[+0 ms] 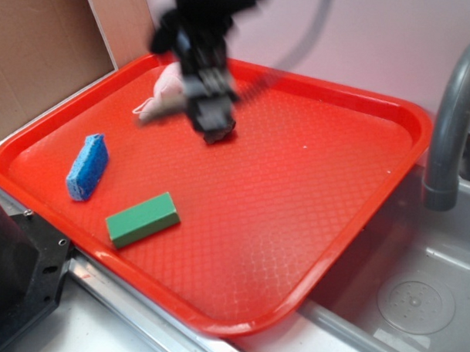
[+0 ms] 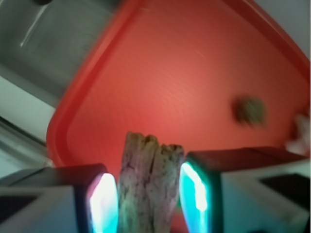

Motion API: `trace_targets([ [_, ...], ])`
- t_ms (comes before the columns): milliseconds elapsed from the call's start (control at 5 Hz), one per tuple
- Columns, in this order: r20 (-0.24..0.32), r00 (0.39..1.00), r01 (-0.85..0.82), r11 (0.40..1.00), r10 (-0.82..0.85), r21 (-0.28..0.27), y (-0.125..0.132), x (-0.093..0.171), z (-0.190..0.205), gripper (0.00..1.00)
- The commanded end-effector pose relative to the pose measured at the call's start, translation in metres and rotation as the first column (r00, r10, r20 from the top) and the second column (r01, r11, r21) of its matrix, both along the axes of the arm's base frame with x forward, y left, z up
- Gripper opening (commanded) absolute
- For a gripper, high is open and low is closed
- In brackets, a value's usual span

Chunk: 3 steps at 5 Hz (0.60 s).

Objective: Grab the wood chip.

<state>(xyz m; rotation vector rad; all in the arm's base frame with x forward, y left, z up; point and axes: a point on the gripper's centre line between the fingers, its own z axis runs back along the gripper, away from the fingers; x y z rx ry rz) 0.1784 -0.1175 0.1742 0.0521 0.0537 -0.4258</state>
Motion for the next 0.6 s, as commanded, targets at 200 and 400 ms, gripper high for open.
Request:
trace_targets([
  [200, 0.094, 0.928, -0.358, 0.933, 0.36, -0.029, 0.0413, 0.017, 0.0461, 0.0],
  [400, 0.079, 0.919, -0.389, 0.921, 0.387, 0.014, 0.0451, 0.02, 0.0444, 0.0],
])
